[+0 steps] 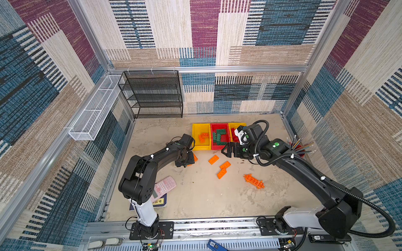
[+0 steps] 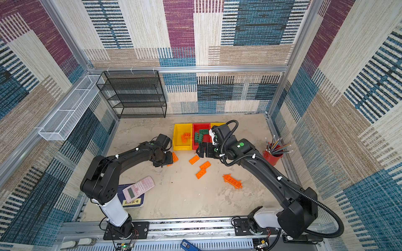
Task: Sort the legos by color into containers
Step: 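Lower the left gripper onto an orange 2x3 brick and grasp it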
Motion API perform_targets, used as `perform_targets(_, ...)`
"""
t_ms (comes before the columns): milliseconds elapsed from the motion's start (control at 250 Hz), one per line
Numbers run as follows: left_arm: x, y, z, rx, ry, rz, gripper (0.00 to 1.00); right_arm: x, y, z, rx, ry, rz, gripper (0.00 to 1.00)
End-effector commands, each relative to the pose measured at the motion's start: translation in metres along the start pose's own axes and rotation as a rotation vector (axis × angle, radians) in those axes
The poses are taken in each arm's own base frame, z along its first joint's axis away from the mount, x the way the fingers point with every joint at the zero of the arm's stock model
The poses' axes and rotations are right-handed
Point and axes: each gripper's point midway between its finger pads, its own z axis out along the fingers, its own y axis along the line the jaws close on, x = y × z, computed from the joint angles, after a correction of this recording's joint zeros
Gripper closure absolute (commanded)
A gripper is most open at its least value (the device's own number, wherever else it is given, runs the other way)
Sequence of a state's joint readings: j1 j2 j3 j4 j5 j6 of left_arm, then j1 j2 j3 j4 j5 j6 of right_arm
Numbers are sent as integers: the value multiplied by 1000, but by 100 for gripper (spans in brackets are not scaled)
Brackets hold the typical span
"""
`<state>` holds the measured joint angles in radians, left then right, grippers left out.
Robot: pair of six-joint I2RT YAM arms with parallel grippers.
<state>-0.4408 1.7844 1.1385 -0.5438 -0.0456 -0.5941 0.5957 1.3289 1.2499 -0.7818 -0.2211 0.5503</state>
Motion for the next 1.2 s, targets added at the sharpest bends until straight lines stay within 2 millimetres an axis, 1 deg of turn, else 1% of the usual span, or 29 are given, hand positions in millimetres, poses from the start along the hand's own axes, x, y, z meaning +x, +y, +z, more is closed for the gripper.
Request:
perform_targets(0, -6, -6, 4, 12, -7, 23, 38, -2, 4, 3, 10, -20, 17, 0)
perform_targets(168, -6, -5, 13, -1, 10, 32, 38, 0, 4, 3, 17, -22, 22, 0)
perform_targets(352, -1, -2, 19, -16, 33, 35, 42, 4, -2, 2, 36, -20, 26, 0)
perform_targets(468, 7, 2, 21, -25, 53, 34, 48, 4, -3, 3, 41, -20, 27, 0)
perform_targets(640, 15, 12, 18, -51, 66, 34, 63, 1, -1, 5, 39, -25, 11, 0)
perform_targets(784, 13, 17, 1, -71, 48, 47, 69, -3, 0, 10, 35, -25, -5, 0)
perform_targets(836, 8, 17, -9, -76, 29, 54, 73, -4, 1, 12, 33, -26, -10, 1)
perform_targets(928, -2, 16, -27, -80, -7, 66, 73, -6, 1, 15, 35, -29, -15, 0)
perform_targets(1052, -22, 7, -50, -68, -54, 84, 73, -13, 3, 17, 34, -46, -31, 0)
perform_targets(1196, -55, -12, -75, -36, -117, 101, 73, -21, 5, 18, 39, -63, -54, 0)
